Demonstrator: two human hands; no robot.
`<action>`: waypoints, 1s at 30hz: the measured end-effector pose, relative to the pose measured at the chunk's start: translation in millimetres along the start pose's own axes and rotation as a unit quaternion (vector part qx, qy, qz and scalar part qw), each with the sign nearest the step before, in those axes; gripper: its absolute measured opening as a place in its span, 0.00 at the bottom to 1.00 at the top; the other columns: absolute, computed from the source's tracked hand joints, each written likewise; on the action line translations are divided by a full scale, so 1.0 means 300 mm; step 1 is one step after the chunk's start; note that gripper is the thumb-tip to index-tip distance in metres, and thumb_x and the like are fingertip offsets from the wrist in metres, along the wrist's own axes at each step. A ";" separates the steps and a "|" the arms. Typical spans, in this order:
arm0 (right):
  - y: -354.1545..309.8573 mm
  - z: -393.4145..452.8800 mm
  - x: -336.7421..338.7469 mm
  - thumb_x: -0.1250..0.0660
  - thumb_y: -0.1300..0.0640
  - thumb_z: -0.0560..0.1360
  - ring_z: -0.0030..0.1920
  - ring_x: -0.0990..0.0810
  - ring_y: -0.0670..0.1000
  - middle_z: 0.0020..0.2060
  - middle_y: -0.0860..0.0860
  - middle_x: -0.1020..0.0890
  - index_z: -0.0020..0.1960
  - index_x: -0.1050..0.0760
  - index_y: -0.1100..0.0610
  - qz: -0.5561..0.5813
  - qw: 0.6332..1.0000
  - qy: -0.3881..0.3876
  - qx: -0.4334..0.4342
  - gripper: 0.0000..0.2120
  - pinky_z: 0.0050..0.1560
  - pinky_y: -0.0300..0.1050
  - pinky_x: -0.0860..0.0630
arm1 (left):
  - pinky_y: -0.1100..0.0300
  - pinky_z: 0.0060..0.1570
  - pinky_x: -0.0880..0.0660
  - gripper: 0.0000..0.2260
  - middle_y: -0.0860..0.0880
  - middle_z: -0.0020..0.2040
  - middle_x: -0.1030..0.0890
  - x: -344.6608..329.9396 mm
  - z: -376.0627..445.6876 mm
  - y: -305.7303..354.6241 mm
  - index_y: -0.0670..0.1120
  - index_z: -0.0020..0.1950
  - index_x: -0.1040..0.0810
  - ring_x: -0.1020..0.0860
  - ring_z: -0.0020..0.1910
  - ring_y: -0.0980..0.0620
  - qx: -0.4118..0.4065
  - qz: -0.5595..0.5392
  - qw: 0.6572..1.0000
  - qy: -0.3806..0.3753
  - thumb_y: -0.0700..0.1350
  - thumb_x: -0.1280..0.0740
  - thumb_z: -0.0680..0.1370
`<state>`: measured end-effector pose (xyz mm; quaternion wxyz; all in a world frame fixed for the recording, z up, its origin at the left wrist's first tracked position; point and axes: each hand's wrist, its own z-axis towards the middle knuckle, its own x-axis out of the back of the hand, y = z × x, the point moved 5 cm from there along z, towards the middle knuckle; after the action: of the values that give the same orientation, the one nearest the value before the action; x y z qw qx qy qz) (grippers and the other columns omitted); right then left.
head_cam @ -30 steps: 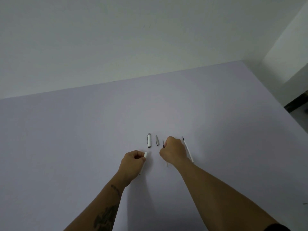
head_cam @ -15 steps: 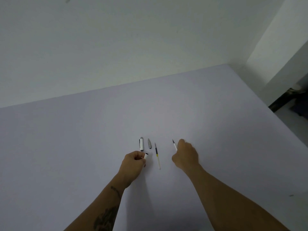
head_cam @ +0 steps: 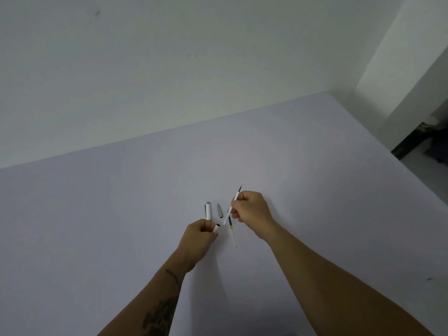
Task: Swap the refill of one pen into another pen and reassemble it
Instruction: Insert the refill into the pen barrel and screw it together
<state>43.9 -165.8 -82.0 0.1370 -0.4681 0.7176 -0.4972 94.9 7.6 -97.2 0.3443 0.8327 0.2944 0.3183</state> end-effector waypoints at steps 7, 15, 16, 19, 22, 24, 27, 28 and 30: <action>-0.018 -0.014 -0.036 0.34 0.62 0.73 0.30 0.16 0.45 0.32 0.50 0.15 0.34 0.20 0.55 0.017 1.000 -0.015 0.017 0.10 0.33 0.40 0.22 | 0.58 0.39 0.26 0.06 0.44 0.41 0.20 0.014 0.004 0.002 0.42 0.44 0.18 0.25 0.40 0.48 -0.011 -0.009 1.000 -0.002 0.34 0.34 0.73; -0.031 -0.023 -0.071 0.33 0.61 0.72 0.38 0.16 0.51 0.38 0.55 0.14 0.37 0.18 0.56 -0.049 0.997 -0.055 0.031 0.07 0.42 0.48 0.20 | 0.59 0.37 0.26 0.07 0.45 0.40 0.20 0.024 0.001 0.006 0.46 0.41 0.18 0.24 0.39 0.49 -0.018 -0.032 0.999 0.001 0.35 0.33 0.74; -0.029 -0.024 -0.080 0.32 0.60 0.72 0.37 0.18 0.52 0.40 0.57 0.14 0.38 0.18 0.57 -0.067 0.995 -0.074 0.029 0.06 0.42 0.49 0.20 | 0.59 0.36 0.26 0.08 0.46 0.40 0.20 0.028 0.000 0.008 0.46 0.41 0.18 0.24 0.38 0.49 -0.019 -0.037 0.999 0.002 0.35 0.33 0.74; -0.042 -0.026 -0.097 0.31 0.59 0.72 0.37 0.21 0.51 0.39 0.56 0.15 0.41 0.16 0.57 -0.066 0.993 -0.098 0.026 0.05 0.41 0.48 0.23 | 0.58 0.38 0.25 0.07 0.45 0.40 0.20 0.042 -0.004 0.013 0.46 0.42 0.18 0.24 0.38 0.49 -0.022 -0.046 0.999 0.003 0.36 0.33 0.74; -0.066 -0.022 -0.099 0.30 0.59 0.73 0.37 0.20 0.51 0.35 0.52 0.17 0.37 0.17 0.54 -0.013 0.996 -0.090 0.015 0.06 0.38 0.46 0.24 | 0.54 0.40 0.25 0.06 0.45 0.39 0.19 0.054 -0.009 0.003 0.46 0.41 0.18 0.24 0.39 0.48 -0.011 -0.062 0.998 0.005 0.36 0.32 0.73; -0.075 -0.024 -0.110 0.29 0.59 0.73 0.36 0.21 0.51 0.35 0.52 0.18 0.36 0.18 0.54 -0.017 0.995 -0.101 0.019 0.08 0.36 0.45 0.26 | 0.53 0.41 0.24 0.07 0.44 0.39 0.18 0.061 -0.012 -0.004 0.45 0.42 0.17 0.23 0.39 0.48 -0.002 -0.084 0.996 0.005 0.35 0.32 0.73; -0.070 -0.033 -0.140 0.28 0.60 0.72 0.35 0.23 0.50 0.34 0.51 0.19 0.38 0.16 0.55 -0.053 0.989 -0.141 0.008 0.05 0.35 0.42 0.27 | 0.54 0.41 0.21 0.07 0.44 0.39 0.17 0.070 -0.016 -0.006 0.44 0.44 0.17 0.20 0.38 0.48 0.005 -0.120 0.993 0.001 0.35 0.32 0.74; -0.064 -0.032 -0.148 0.28 0.60 0.72 0.35 0.23 0.49 0.33 0.50 0.20 0.40 0.16 0.56 -0.057 0.987 -0.153 0.000 0.03 0.35 0.41 0.27 | 0.55 0.41 0.21 0.07 0.45 0.39 0.17 0.073 -0.016 -0.007 0.44 0.44 0.17 0.19 0.38 0.49 0.005 -0.124 0.992 0.001 0.35 0.32 0.75; -0.058 -0.024 -0.151 0.28 0.60 0.72 0.35 0.23 0.48 0.34 0.49 0.20 0.45 0.16 0.57 -0.050 0.985 -0.164 -0.016 0.03 0.35 0.40 0.27 | 0.58 0.38 0.20 0.07 0.46 0.37 0.17 0.081 -0.020 -0.011 0.45 0.44 0.17 0.19 0.38 0.49 0.006 -0.131 0.991 0.001 0.35 0.32 0.75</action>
<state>72.3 -126.2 -76.2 0.2205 -0.5807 0.6692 -0.4078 104.8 29.1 -88.4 0.3777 0.7886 0.4033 0.2699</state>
